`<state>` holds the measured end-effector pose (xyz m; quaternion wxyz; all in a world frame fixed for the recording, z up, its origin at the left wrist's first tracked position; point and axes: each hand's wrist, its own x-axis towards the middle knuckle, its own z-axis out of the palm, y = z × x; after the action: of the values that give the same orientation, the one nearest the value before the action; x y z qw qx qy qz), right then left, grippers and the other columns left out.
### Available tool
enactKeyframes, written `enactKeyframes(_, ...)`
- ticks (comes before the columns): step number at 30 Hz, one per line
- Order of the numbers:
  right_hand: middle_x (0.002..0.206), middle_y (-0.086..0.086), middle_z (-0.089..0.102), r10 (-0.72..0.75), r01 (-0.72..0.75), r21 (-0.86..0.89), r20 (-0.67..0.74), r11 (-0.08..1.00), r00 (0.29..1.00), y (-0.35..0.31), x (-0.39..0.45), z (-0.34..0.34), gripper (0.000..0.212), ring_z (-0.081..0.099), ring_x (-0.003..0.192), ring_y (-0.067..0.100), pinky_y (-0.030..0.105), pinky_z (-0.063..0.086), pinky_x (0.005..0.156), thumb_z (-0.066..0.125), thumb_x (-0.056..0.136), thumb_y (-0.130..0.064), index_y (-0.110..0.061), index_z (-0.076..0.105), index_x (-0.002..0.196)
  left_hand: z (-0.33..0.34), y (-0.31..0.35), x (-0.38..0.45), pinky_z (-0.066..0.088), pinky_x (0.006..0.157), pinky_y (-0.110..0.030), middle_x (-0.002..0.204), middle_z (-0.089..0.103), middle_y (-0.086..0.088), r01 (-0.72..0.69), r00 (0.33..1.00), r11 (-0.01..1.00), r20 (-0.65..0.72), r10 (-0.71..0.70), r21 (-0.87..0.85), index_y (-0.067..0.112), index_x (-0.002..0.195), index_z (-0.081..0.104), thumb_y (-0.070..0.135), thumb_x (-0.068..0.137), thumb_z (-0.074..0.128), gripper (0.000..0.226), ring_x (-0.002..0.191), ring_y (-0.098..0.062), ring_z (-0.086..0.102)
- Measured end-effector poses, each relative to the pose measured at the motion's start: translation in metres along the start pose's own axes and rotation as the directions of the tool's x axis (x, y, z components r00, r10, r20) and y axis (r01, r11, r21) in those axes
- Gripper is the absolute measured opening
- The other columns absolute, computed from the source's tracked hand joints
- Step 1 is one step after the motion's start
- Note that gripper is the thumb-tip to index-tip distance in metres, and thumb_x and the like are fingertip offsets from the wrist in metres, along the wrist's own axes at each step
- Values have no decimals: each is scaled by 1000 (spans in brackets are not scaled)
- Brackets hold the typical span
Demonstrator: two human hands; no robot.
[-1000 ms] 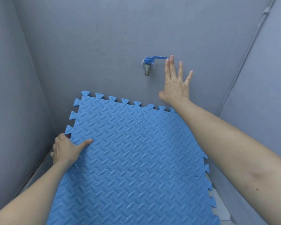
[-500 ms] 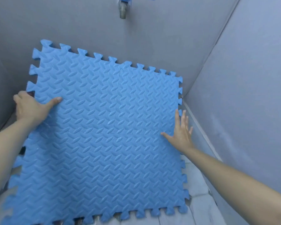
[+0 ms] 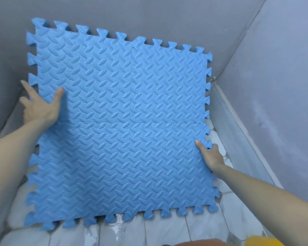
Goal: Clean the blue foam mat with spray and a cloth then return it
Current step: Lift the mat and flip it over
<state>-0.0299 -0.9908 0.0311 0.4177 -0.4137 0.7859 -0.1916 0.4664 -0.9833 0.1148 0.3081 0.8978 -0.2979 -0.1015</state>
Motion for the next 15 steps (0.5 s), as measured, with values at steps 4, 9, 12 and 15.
enactKeyframes(4, 124, 6, 60, -83, 81, -20, -122, 997, 989, 2, -6, 14, 76, 58, 108, 32, 47, 46, 95, 49, 74, -82, -35, 31, 131, 1, 3, -14, 29, 103, -60, 149, 20, -18, -112, 992, 994, -53, 112, 3, 15, 151, -7, 83, 73, 42, 115, 131, -43, 33)
enactKeyframes(9, 110, 17, 46, -229, 183, -227, -200, 957, 953, -2, -15, 28, 65, 53, 107, 43, 53, 41, 92, 30, 91, -68, -52, 5, 149, 7, -8, -24, 25, 104, -61, 159, -4, -13, -280, 958, 938, -9, 287, 203, 28, 151, -9, 81, 76, 41, 105, 135, -43, 23)
enactKeyframes(12, 108, 18, 47, -232, 178, -272, -178, 946, 956, -1, -15, 24, 64, 54, 107, 43, 51, 41, 93, 28, 91, -70, -56, 3, 148, 15, -11, -23, 4, 107, -70, 159, -19, -7, -526, 846, 784, 106, 523, 330, 36, 150, -9, 83, 75, 38, 100, 145, -37, -10)
enactKeyframes(15, 112, 22, 52, -234, 178, -281, -179, 943, 956, 0, -11, 20, 65, 54, 110, 42, 50, 41, 93, 30, 90, -70, -55, 5, 148, 40, -2, -39, 2, 104, -73, 160, -11, -6, -778, 601, 457, 296, 743, 431, 32, 152, 2, 82, 78, 32, 95, 146, -37, -5)
